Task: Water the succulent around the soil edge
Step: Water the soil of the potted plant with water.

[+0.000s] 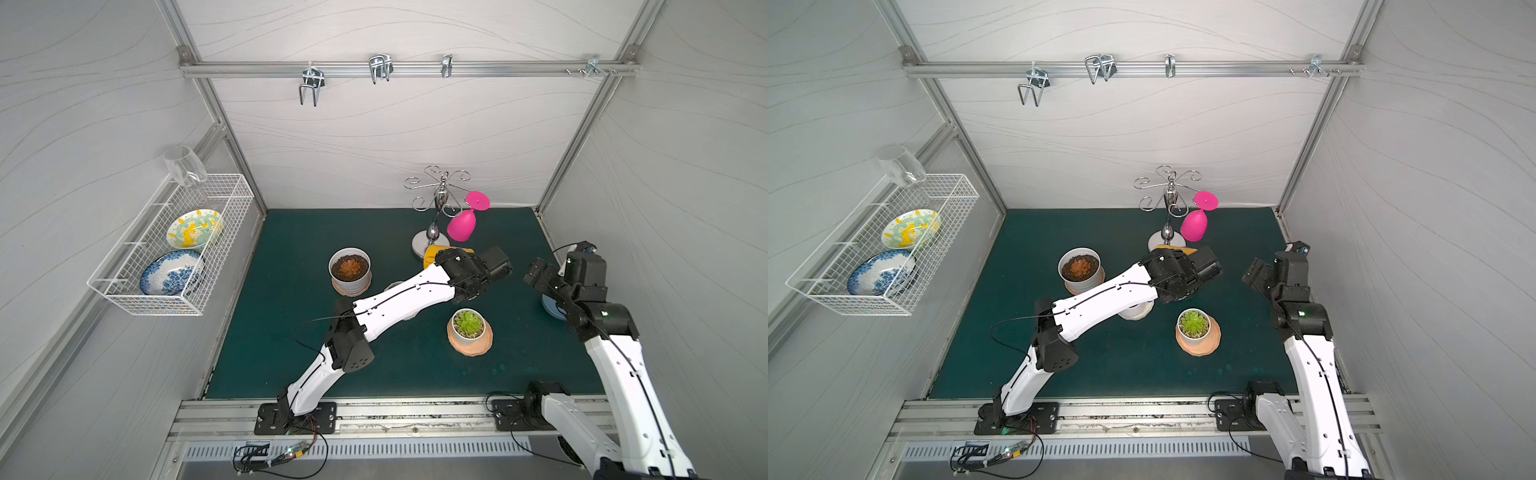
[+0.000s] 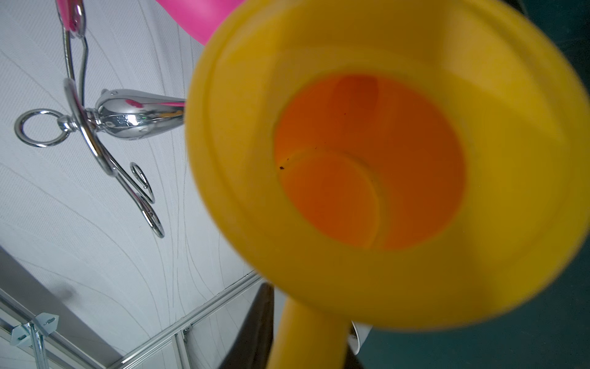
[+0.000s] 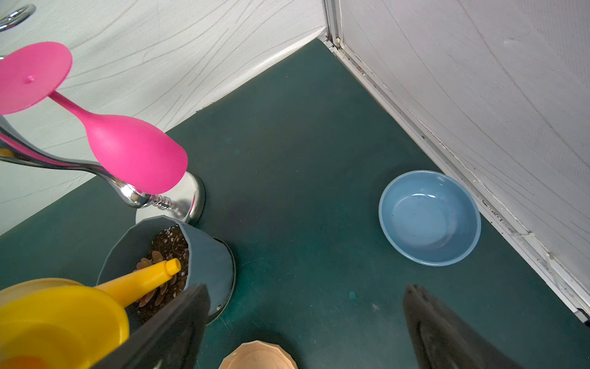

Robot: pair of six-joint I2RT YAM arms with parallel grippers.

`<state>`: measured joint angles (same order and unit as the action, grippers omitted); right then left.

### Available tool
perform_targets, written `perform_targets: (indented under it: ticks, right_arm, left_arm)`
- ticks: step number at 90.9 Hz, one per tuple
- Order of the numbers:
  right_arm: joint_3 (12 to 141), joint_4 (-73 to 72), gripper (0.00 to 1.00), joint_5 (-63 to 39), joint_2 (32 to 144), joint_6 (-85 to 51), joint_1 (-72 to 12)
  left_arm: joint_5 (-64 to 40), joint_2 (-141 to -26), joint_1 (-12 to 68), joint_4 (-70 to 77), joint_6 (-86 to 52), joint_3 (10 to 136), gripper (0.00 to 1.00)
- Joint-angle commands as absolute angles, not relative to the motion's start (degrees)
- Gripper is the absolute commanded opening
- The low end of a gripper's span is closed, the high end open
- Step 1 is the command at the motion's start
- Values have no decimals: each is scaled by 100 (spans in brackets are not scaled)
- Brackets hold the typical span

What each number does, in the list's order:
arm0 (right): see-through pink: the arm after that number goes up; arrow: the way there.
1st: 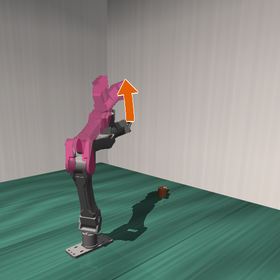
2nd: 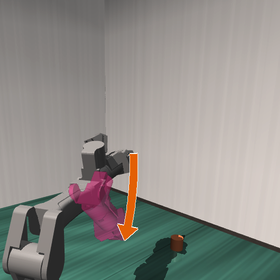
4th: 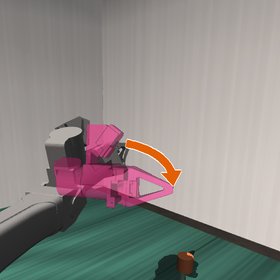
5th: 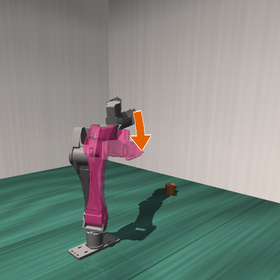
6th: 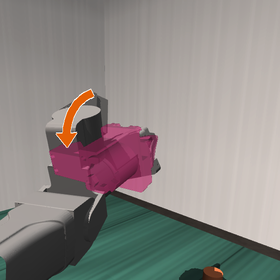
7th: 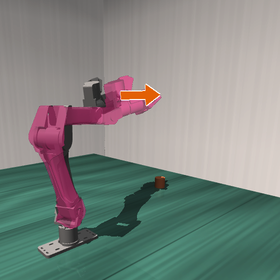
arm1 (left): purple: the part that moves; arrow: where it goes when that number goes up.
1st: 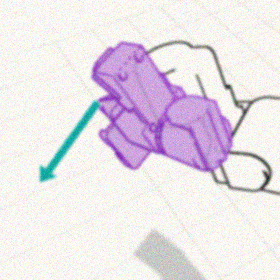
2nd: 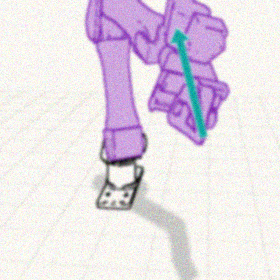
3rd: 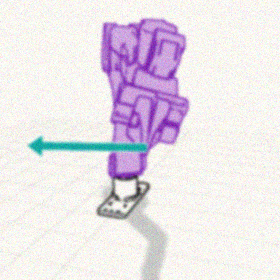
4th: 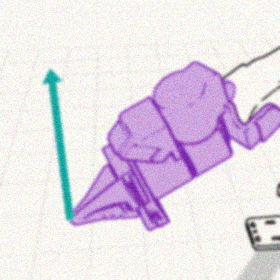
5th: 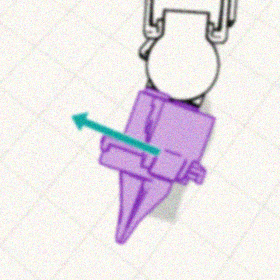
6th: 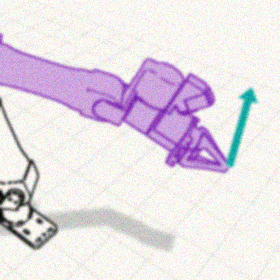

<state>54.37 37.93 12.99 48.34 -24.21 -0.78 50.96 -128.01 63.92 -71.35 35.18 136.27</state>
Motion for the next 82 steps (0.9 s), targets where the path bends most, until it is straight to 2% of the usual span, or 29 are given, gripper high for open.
perform_targets:
  ticks: [1,82]
  right_arm:
    - [5555,3809,99,1275,4766,-2470,-46]
    - [5555,3788,99,1213,4781,-2474,-40]
  left_arm:
    - [5394,-12993,6425,-6717,3727,13932,0]
    - [5723,-12922,5871,-6647,3840,13781,0]
